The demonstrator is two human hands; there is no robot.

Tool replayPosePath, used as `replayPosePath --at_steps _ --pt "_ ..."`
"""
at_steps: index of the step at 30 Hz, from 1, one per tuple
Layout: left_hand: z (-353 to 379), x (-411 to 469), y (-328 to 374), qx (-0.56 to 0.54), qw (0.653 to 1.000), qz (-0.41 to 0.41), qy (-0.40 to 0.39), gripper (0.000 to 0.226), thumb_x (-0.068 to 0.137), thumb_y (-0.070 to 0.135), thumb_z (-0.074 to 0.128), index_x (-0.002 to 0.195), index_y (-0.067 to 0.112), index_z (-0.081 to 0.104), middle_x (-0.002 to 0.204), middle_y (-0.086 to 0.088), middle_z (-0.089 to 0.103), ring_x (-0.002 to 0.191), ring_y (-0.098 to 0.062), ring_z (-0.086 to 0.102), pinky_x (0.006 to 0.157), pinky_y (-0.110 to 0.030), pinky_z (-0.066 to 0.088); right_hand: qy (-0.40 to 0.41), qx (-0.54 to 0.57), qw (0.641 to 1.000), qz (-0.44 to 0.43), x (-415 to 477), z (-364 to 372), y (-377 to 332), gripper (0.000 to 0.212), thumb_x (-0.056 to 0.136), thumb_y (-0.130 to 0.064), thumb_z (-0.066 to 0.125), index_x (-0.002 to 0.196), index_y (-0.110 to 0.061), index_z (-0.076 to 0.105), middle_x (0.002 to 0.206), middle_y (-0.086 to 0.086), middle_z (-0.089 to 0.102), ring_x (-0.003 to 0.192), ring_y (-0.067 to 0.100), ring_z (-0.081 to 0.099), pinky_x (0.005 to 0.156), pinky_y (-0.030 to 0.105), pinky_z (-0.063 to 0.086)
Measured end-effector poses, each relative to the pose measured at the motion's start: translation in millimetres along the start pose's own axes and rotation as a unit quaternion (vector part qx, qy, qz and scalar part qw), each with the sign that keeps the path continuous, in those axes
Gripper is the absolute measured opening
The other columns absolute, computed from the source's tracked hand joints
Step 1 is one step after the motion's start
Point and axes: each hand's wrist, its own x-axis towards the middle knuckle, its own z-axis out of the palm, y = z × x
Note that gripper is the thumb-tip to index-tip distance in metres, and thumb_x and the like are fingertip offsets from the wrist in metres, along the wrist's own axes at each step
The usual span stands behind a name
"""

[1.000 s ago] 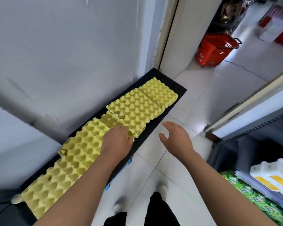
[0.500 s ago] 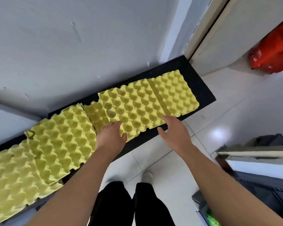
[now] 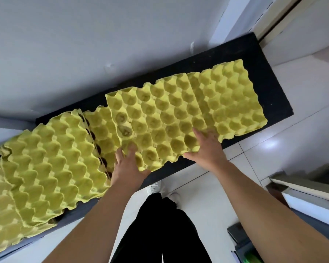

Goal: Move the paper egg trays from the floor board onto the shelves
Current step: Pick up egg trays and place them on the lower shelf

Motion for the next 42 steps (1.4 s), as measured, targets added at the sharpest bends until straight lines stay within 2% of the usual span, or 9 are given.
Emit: replayPosePath --at_steps 3,8,16,24,26,29,34,37,42 --pt "8.5 12.5 -2.4 -0.017 1.000 -0.021 -0.015 0.100 0.077 0.036 0.076 0.149 0.033 0.007 0.153 -0.004 -0.005 0.123 -0.040 0.046 0.087 -0.050 0.052 -0.024 -0.033 0.999 0.017 20.3 7.4 4.9 0.110 0.067 -0.066 0.069 0.149 -0.039 0.001 0.152 0.028 -0.001 0.142 0.042 0.010 0.113 0.049 0.024" --pt "16.7 17.3 -3.8 -0.039 0.999 -0.020 0.004 0.096 0.077 0.030 0.077 0.149 0.028 0.013 0.154 -0.007 -0.003 0.129 -0.035 0.043 0.093 -0.045 0.049 -0.009 0.051 0.998 0.022 34.3 13.6 8.3 0.113 0.060 -0.055 0.080 0.144 -0.051 0.005 0.150 0.025 0.003 0.141 0.041 0.008 0.108 0.053 0.032" --pt "7.0 -2.1 -4.0 -0.111 0.992 -0.011 0.061 0.098 0.072 0.032 0.080 0.147 0.030 0.017 0.152 -0.005 0.017 0.128 -0.032 0.045 0.097 -0.047 0.047 0.033 0.103 0.994 0.006 14.8 -4.2 5.8 0.111 0.057 -0.048 0.083 0.147 -0.038 0.019 0.147 0.015 0.013 0.138 0.034 0.013 0.109 0.048 0.030" --pt "-23.4 -84.7 2.3 -0.186 0.969 0.039 0.156 0.119 0.074 0.033 0.079 0.150 0.029 -0.012 0.149 -0.004 0.026 0.118 -0.030 0.051 0.089 -0.040 0.046 0.084 0.130 0.985 -0.071 -45.1 -55.2 -7.2 0.106 0.058 -0.050 0.083 0.146 -0.038 0.024 0.151 0.014 0.010 0.141 0.029 0.008 0.112 0.047 0.025" --pt "-29.8 -106.2 -0.8 -0.200 0.962 0.033 0.183 0.123 0.072 0.037 0.080 0.150 0.025 -0.013 0.154 -0.005 0.022 0.124 -0.030 0.048 0.094 -0.040 0.043 0.087 0.137 0.983 -0.087 -61.9 -65.3 -14.9 0.105 0.059 -0.052 0.083 0.146 -0.038 0.024 0.153 0.015 0.008 0.142 0.030 0.006 0.113 0.049 0.024" --pt "-40.5 -153.2 -11.1 -0.216 0.950 0.012 0.225 0.120 0.070 0.039 0.081 0.152 0.020 -0.005 0.154 -0.007 0.025 0.131 -0.028 0.041 0.098 -0.041 0.041 0.093 0.128 0.979 -0.128 -98.6 -78.5 -31.1 0.104 0.059 -0.054 0.082 0.145 -0.039 0.025 0.153 0.016 0.008 0.142 0.032 0.007 0.112 0.051 0.026" --pt "-54.1 -229.3 -43.0 -0.264 0.920 -0.005 0.290 0.110 0.064 0.041 0.084 0.147 0.023 0.015 0.143 -0.004 0.041 0.119 -0.026 0.052 0.092 -0.043 0.048 0.092 0.108 0.972 -0.188 -160.5 -95.6 -70.0 0.103 0.057 -0.056 0.082 0.143 -0.042 0.026 0.154 0.010 0.007 0.143 0.027 0.007 0.112 0.047 0.027" --pt "-63.5 -273.6 -64.2 -0.290 0.899 -0.027 0.328 0.104 0.067 0.032 0.084 0.147 0.019 0.019 0.140 -0.004 0.034 0.114 -0.023 0.050 0.085 -0.032 0.043 0.088 0.079 0.966 -0.228 -198.3 -104.8 -102.8 0.103 0.059 -0.056 0.081 0.144 -0.041 0.026 0.153 0.011 0.007 0.143 0.027 0.009 0.113 0.045 0.026" --pt "-75.7 -337.9 -116.3 -0.330 0.858 -0.054 0.389 0.098 0.069 0.030 0.081 0.146 0.025 0.022 0.134 0.003 0.029 0.100 -0.015 0.047 0.078 -0.030 0.041 0.081 0.042 0.950 -0.299 -256.6 -102.1 -165.3 0.105 0.057 -0.060 0.080 0.145 -0.037 0.028 0.146 0.013 0.020 0.139 0.027 0.017 0.112 0.043 0.027"
